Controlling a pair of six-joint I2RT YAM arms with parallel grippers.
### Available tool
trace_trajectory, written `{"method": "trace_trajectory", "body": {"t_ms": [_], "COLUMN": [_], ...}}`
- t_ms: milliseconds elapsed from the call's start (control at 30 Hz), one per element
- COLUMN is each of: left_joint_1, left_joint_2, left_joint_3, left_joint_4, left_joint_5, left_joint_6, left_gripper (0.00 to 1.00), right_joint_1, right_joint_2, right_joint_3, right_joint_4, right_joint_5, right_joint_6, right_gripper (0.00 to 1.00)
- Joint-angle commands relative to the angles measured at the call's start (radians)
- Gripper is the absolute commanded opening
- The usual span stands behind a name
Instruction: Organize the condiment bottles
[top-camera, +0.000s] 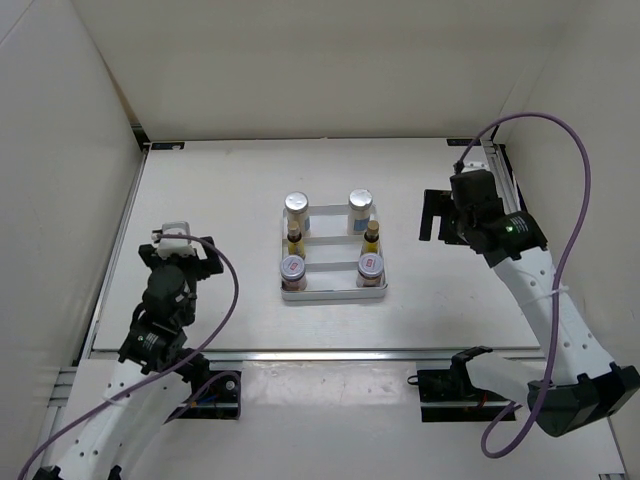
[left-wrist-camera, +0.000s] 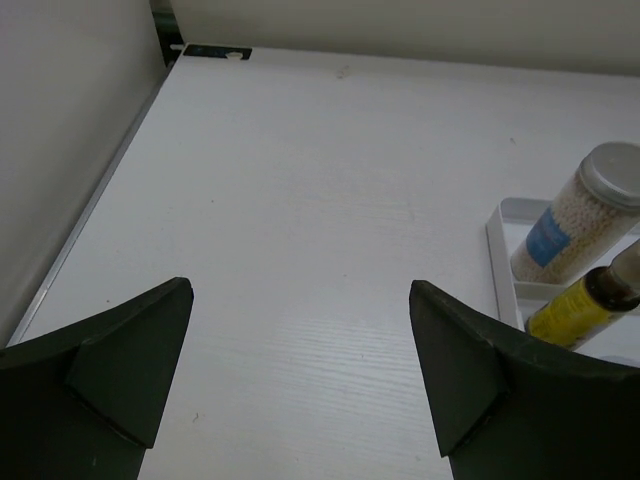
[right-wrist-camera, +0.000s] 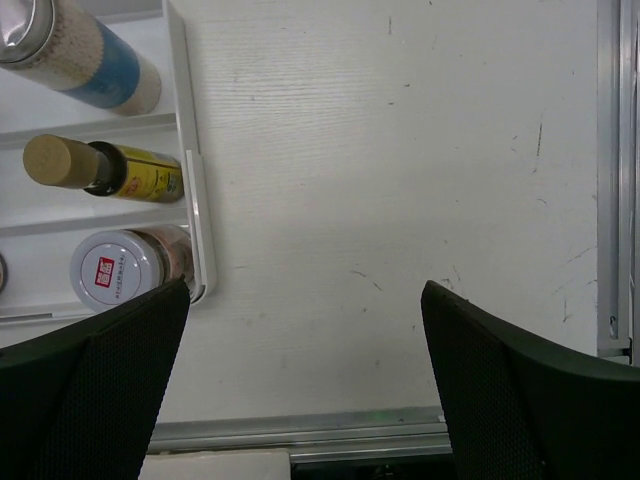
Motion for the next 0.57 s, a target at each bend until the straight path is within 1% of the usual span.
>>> {"method": "trace_trajectory", "body": {"t_ms": [0, 133, 267, 333, 433, 533], "left_joint_1": [0.003, 0.003, 0.003, 0.003, 0.003, 0.003], "left_joint_2": [-0.049, -0.002, 0.049, 0.076, 0.141, 0.19], "left_joint_3": [-0.023, -0.023, -0.042, -0.067, -0.066, -0.052], "left_joint_4": [0.103, 0.094, 0.107, 0.134, 0.156, 0.201], "left_joint_5": [-0.021, -0.053, -0.087, -0.087, -0.122, -0.159], "left_joint_6": [-0.004, 0.016, 0.028, 0.077, 0.077, 0.034], "left_gripper": [1.0, 1.0, 1.0, 1.0, 1.0, 1.0], "right_joint_1": [-0.001, -0.001, -0.001, -0.001, -0.001, -0.001], "right_joint_2": [-0.041, -0.051, -0.051, -0.069, -0.095, -0.124], "right_joint_3": [-0.035, -0.055, -0.046, -0.046, -0.07, -0.087], "right_joint_4": [0.045, 0.045, 0.045, 0.045, 0.045, 0.066], "right_joint_5": [0.053, 0.054, 0.064, 0.073, 0.082, 0.071], "right_joint_6": [0.05, 0.088, 0.088, 0.088, 0.088, 0.088], "right_gripper": [1.0, 1.0, 1.0, 1.0, 1.0, 1.0]}}
